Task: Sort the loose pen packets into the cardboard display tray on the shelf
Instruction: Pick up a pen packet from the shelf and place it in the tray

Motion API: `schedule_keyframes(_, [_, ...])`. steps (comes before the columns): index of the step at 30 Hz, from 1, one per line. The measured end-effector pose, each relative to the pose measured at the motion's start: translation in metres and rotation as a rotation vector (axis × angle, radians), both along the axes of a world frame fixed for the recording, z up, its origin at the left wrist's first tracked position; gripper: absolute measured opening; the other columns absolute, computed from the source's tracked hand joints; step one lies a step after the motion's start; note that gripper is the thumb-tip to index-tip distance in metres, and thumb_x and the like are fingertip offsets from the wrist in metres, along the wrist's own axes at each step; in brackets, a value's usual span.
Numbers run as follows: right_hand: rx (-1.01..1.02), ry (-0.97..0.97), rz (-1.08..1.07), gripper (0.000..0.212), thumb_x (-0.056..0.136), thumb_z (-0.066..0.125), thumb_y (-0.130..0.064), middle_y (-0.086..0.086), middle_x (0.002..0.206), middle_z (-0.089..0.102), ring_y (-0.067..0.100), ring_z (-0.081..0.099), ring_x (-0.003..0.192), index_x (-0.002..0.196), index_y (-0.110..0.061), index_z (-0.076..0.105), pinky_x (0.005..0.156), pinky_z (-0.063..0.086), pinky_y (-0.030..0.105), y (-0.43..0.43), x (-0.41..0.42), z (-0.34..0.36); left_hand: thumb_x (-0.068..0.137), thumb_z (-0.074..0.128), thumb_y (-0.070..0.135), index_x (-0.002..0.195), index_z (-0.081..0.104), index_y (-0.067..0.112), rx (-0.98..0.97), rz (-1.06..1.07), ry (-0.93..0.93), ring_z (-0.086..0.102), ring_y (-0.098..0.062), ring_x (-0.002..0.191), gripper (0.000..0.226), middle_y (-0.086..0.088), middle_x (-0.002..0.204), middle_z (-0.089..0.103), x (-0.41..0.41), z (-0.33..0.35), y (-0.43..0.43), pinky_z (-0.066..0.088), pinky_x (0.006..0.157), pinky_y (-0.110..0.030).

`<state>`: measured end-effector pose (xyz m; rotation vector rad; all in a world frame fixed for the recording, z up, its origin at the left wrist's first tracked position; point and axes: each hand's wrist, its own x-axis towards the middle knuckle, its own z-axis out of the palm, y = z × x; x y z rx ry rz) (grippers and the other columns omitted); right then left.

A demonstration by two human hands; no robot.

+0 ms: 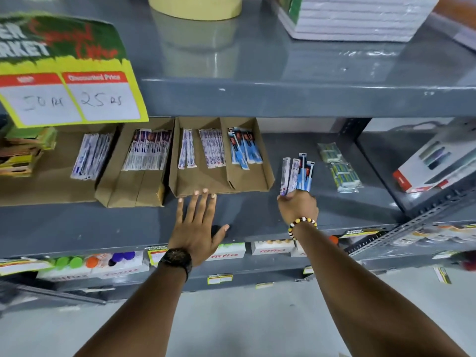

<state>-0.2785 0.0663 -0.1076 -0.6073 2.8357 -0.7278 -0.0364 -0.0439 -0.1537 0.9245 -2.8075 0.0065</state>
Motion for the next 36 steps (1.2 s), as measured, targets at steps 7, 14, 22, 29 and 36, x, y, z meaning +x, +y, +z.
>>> schedule_keyframes(7, [-0.338,-0.168,-0.158,0.01,0.08,0.065,-0.023,0.007,0.082,0.074,0.027,0.067,0.084,0.082,-0.015,0.071,0.068,0.041,0.023,0.003,-0.005,0.019,0.097,0.028,0.064,0.155,0.019,0.008,0.052,-0.012,0.023,0.018,-0.036,0.15,0.082,-0.017,0.164,0.018,0.001,0.002,0.0,0.016,0.119,-0.061])
schedule_keyframes(14, [-0.647,-0.268,-0.052,0.022,0.069,0.085,-0.019,0.0,0.082,0.074,0.018,0.071,0.078,0.082,-0.022,0.067,0.08,0.058,0.037,0.024,-0.026,0.048,0.097,0.038,0.056,0.156,0.015,0.017,0.252,0.018,0.249,0.018,-0.034,0.15,0.074,-0.014,0.163,0.024,-0.005,0.031,-0.017,0.022,0.119,-0.056])
schedule_keyframes(22, [-0.873,-0.672,0.295,0.025,0.077,0.077,-0.002,0.015,0.09,0.075,0.024,0.072,0.081,0.099,-0.006,0.066,0.07,0.057,0.028,0.029,-0.01,0.093,0.094,0.065,0.033,0.149,0.037,0.022,1.039,0.213,0.857,0.053,-0.016,0.13,0.062,-0.002,0.139,0.056,-0.022,0.104,-0.042,0.041,0.104,-0.028])
schedule_keyframes(29, [-0.815,-0.769,0.442,0.036,0.073,0.078,-0.008,0.016,0.096,0.073,0.021,0.071,0.086,0.106,-0.006,0.065,0.073,0.057,0.027,0.028,0.007,0.106,0.092,0.067,0.009,0.123,0.063,0.016,1.369,0.094,0.896,0.072,-0.022,0.101,0.032,-0.011,0.113,0.07,-0.004,0.119,-0.03,0.058,0.09,-0.033])
schedule_keyframes(36, [-0.796,-0.799,0.438,0.028,0.08,0.073,-0.003,0.018,0.1,0.073,0.023,0.072,0.087,0.107,-0.006,0.065,0.078,0.059,0.029,0.031,0.017,0.107,0.084,0.074,0.004,0.108,0.07,0.012,1.359,0.127,0.943,0.074,-0.024,0.093,0.025,-0.015,0.1,0.076,0.013,0.131,-0.021,0.058,0.079,-0.026])
